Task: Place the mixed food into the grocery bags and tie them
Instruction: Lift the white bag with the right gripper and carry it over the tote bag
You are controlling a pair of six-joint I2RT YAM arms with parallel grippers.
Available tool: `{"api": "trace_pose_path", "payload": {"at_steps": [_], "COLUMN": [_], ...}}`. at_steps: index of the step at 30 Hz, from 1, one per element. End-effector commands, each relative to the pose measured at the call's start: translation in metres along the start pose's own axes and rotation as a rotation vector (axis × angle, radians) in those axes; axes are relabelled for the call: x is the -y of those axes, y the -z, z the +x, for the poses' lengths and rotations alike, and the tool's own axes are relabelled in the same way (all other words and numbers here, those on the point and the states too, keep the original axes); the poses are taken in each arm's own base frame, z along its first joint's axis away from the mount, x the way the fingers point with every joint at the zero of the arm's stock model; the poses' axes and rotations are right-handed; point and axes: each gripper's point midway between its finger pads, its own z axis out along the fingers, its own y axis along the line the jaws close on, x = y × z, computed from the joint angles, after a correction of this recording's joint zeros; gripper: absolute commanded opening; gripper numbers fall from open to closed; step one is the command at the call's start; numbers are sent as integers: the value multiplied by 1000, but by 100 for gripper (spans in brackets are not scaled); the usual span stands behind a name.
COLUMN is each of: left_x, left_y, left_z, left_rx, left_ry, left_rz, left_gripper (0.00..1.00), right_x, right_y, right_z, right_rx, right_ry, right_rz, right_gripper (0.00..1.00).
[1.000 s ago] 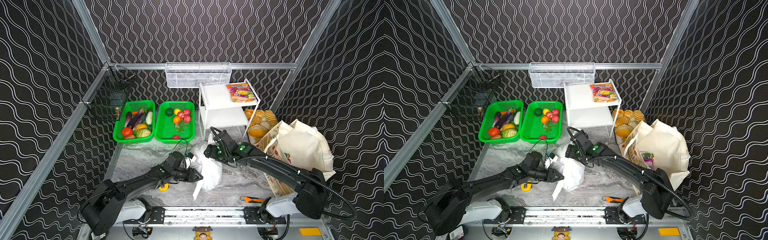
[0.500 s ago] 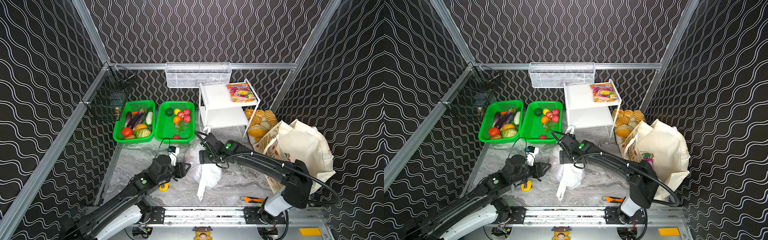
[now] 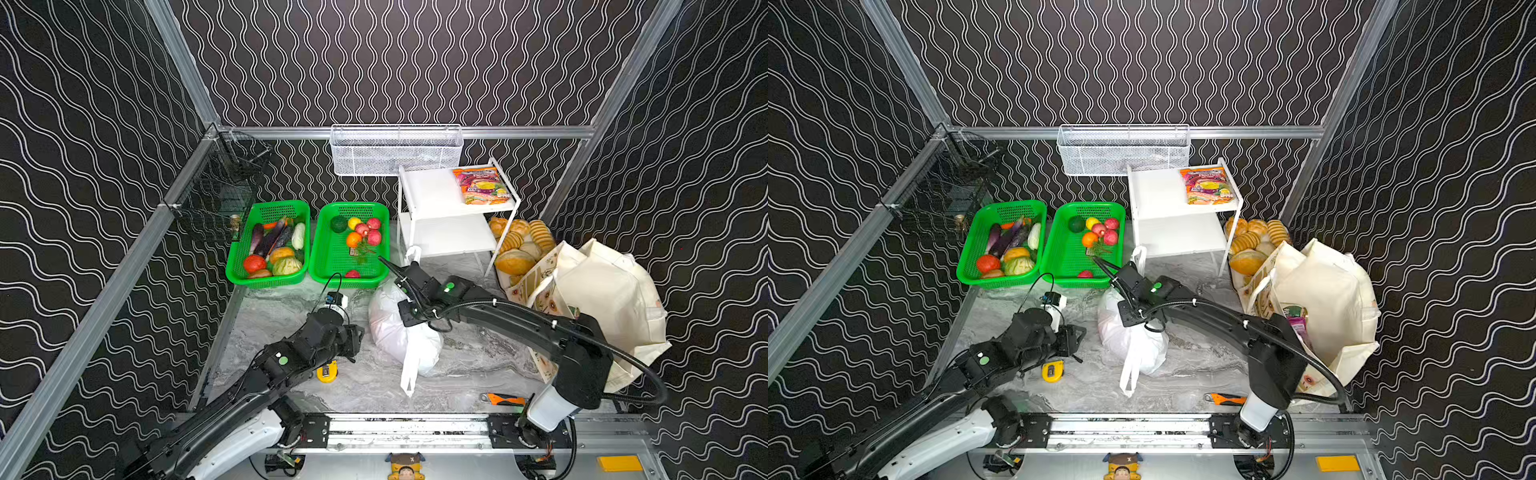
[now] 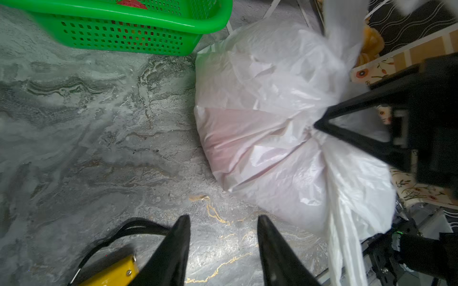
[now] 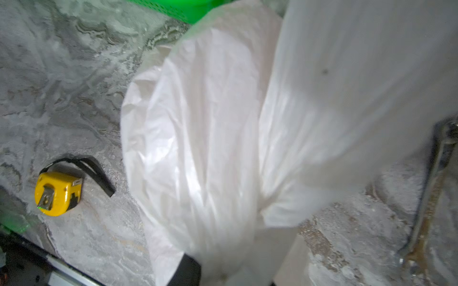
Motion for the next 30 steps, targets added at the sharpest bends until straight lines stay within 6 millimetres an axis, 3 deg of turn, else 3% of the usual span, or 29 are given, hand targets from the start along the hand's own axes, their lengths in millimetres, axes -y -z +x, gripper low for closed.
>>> {"api": "trace_pose_path", "payload": {"at_steps": [1, 3, 7, 11, 14, 19, 23, 26, 30], "left_x": [0, 0, 4, 16, 22, 37, 44, 49, 53], "left_y": [2, 4, 7, 11, 9, -1, -9, -13, -14], "left_z": [-6, -5, -8, -19, -25, -32, -31, -32, -32], "left_rx": [11, 2, 15, 32, 42, 20, -4, -7, -19], "left_ry": [-38, -39, -64, -113, -125, -137, -133, -130, -144], "left_rz": [-16, -18, 2, 44, 58, 96, 117, 133, 148], "left_gripper": [48, 48, 47, 46, 45, 44, 43, 43, 43], "right_x": [13, 21, 36, 91, 127, 199, 224, 241, 265], "right_y": [32, 62, 148, 250, 304, 362, 415, 435, 457], "right_z": [-11, -21, -43, -58, -63, -66, -71, -72, -56], "right_rx": [46, 91, 252, 382, 467, 564, 713, 752, 805], "right_ry": [73, 80, 149, 95, 74, -19, -97, -57, -93], "right_rz": [25, 36, 52, 258, 377, 636, 741, 872, 988], "right_gripper": [12, 6, 5, 3, 3, 2, 2, 0, 0]}}
